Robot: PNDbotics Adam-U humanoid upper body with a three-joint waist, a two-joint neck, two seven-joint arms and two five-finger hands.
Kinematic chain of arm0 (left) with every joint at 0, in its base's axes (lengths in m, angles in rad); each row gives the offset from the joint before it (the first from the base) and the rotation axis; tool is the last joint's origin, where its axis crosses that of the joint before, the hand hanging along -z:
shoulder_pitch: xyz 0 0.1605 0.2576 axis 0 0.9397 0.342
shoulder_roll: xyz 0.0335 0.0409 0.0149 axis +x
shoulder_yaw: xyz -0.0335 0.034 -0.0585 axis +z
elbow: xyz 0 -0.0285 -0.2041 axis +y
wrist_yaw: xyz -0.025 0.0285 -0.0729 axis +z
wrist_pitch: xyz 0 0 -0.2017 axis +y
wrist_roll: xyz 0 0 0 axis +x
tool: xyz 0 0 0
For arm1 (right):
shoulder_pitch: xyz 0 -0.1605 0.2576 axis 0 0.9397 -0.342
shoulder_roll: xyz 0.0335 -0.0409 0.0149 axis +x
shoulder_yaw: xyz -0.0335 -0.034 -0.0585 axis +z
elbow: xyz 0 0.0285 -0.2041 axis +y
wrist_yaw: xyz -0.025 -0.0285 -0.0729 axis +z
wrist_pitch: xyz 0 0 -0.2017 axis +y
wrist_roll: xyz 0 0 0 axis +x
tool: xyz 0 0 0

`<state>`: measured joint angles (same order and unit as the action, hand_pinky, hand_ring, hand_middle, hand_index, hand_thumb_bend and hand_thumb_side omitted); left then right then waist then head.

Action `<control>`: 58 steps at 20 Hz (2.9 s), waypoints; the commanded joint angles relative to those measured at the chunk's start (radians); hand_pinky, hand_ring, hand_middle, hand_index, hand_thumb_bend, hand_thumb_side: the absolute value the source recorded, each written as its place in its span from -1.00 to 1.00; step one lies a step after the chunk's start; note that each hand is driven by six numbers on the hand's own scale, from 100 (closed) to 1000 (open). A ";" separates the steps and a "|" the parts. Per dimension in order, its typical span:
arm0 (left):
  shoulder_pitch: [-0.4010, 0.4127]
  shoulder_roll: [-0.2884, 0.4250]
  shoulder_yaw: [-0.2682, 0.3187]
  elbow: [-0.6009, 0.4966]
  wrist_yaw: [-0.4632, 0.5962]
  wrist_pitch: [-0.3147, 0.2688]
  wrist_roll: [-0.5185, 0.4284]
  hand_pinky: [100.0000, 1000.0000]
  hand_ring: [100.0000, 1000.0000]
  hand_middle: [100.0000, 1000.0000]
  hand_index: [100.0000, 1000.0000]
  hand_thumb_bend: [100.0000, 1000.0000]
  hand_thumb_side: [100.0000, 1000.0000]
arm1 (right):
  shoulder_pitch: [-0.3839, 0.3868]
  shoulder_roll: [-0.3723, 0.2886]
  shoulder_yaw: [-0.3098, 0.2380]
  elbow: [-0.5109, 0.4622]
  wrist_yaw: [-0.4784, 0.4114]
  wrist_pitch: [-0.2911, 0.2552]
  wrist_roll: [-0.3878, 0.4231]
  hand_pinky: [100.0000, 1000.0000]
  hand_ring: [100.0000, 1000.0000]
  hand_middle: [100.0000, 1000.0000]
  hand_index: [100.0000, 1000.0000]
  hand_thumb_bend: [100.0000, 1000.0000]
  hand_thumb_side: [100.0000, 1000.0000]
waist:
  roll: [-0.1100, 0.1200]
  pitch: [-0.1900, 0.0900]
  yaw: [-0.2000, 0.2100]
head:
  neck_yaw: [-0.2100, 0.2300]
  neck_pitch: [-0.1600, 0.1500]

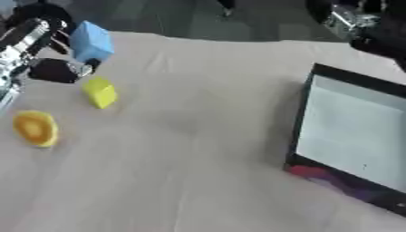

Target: Pick up the objects with one hand, pass them to the other hand, and then place them into the box on the other side of the table.

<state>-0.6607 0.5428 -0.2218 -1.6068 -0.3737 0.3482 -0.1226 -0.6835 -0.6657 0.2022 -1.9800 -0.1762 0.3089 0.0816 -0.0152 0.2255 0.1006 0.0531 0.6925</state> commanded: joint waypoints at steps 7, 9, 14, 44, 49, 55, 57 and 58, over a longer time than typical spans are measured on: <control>0.014 -0.059 -0.015 -0.022 -0.047 -0.069 0.042 0.30 0.23 0.18 -0.13 -1.00 -1.00 | -0.118 0.046 0.081 -0.020 0.098 0.064 0.109 0.85 1.00 0.86 0.86 -0.16 -0.32 | -0.020 -0.037 -0.001 | -0.013 0.006; 0.021 -0.071 -0.020 -0.022 -0.059 -0.087 0.053 0.30 0.23 0.18 -0.13 -1.00 -1.00 | -0.134 0.060 0.098 -0.020 0.123 0.081 0.136 0.85 1.00 0.86 0.86 -0.14 -0.30 | -0.022 -0.039 -0.002 | -0.014 0.006; 0.037 -0.100 -0.024 -0.032 -0.092 -0.119 0.077 0.31 0.23 0.18 -0.13 -1.00 -1.00 | -0.160 0.089 0.132 -0.020 0.171 0.110 0.190 0.85 1.00 0.86 0.86 -0.09 -0.30 | -0.026 -0.043 -0.001 | -0.018 0.008; 0.063 -0.220 -0.086 -0.095 -0.170 -0.242 0.111 0.31 0.22 0.16 -0.14 -1.00 -1.00 | -0.299 0.254 0.268 0.197 0.431 0.085 0.337 0.83 1.00 0.82 0.81 0.08 -0.54 | -0.028 -0.046 0.019 | -0.067 0.041; 0.063 -0.223 -0.093 -0.112 -0.151 -0.242 0.112 0.30 0.20 0.15 -0.16 -1.00 -1.00 | -0.307 0.265 0.281 0.225 0.454 0.064 0.340 0.83 1.00 0.79 0.78 0.08 -0.63 | -0.029 -0.046 0.022 | -0.064 0.038; 0.064 -0.221 -0.099 -0.129 -0.104 -0.222 0.122 0.28 0.18 0.13 -0.16 -1.00 -0.95 | -0.308 0.272 0.289 0.256 0.480 0.041 0.352 0.83 1.00 0.78 0.78 0.08 -0.65 | -0.030 -0.046 0.025 | -0.062 0.037; 0.063 -0.221 -0.102 -0.135 -0.089 -0.216 0.122 0.27 0.17 0.12 -0.17 -1.00 -0.92 | -0.309 0.275 0.291 0.265 0.488 0.035 0.353 0.82 1.00 0.78 0.78 0.07 -0.65 | -0.031 -0.046 0.025 | -0.061 0.037; 0.063 -0.222 -0.103 -0.137 -0.082 -0.213 0.121 0.27 0.17 0.12 -0.17 -1.00 -0.92 | -0.311 0.277 0.293 0.271 0.492 0.033 0.354 0.82 1.00 0.78 0.78 0.07 -0.64 | -0.031 -0.046 0.025 | -0.061 0.037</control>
<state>-0.5863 0.3148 -0.3244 -1.7193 -0.4679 0.1297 -0.0035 -0.9710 -0.3854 0.5010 -1.7076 0.3068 0.3489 0.4343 -0.0358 0.2128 0.1242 -0.0108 0.7295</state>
